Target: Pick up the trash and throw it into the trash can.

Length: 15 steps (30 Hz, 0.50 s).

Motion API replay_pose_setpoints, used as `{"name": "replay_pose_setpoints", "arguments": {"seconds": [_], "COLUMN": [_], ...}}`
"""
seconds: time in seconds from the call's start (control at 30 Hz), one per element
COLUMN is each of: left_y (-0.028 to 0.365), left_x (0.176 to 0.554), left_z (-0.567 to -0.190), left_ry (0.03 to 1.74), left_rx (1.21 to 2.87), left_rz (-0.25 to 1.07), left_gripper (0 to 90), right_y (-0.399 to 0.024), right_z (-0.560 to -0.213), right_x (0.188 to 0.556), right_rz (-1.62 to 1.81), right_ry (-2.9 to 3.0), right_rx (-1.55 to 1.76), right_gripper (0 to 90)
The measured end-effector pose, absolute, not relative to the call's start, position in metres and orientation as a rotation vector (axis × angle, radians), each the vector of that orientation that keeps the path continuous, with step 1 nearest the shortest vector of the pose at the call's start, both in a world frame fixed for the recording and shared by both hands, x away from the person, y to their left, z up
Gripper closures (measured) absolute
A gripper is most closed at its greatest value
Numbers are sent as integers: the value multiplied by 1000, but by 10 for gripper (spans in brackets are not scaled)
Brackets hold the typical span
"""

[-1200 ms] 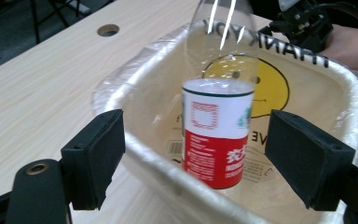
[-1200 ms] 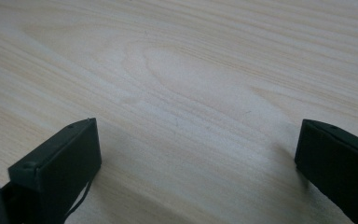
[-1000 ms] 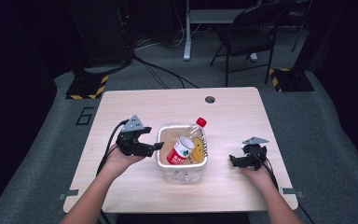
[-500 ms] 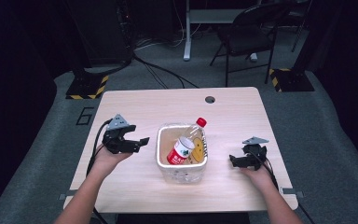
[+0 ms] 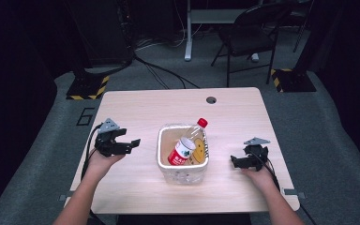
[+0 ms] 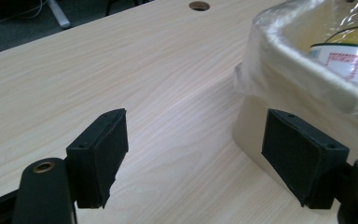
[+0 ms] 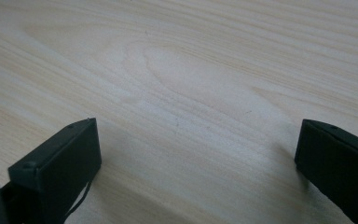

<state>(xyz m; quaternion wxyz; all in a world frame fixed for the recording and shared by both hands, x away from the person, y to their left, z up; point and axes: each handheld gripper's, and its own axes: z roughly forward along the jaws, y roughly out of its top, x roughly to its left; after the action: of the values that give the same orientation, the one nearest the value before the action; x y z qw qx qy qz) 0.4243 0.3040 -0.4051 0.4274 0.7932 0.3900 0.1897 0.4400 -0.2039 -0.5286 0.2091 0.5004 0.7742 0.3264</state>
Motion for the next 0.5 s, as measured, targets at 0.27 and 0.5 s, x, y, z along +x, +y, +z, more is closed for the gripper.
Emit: {"name": "replay_pose_setpoints", "arguments": {"seconds": [0.27,0.5], "left_y": [318,330], "left_x": [425,424], "left_z": [-419,-431], "left_ry": [1026,1067], "left_rx": [1968,1960], "left_rz": [481,480], "left_gripper": [221,222], "right_y": [-204,-204], "right_z": [-529,-529], "right_x": [440,440], "right_rz": [908,907], "right_ry": [2153,2153], "right_rx": [1392,1390], "right_gripper": [0,0]}}
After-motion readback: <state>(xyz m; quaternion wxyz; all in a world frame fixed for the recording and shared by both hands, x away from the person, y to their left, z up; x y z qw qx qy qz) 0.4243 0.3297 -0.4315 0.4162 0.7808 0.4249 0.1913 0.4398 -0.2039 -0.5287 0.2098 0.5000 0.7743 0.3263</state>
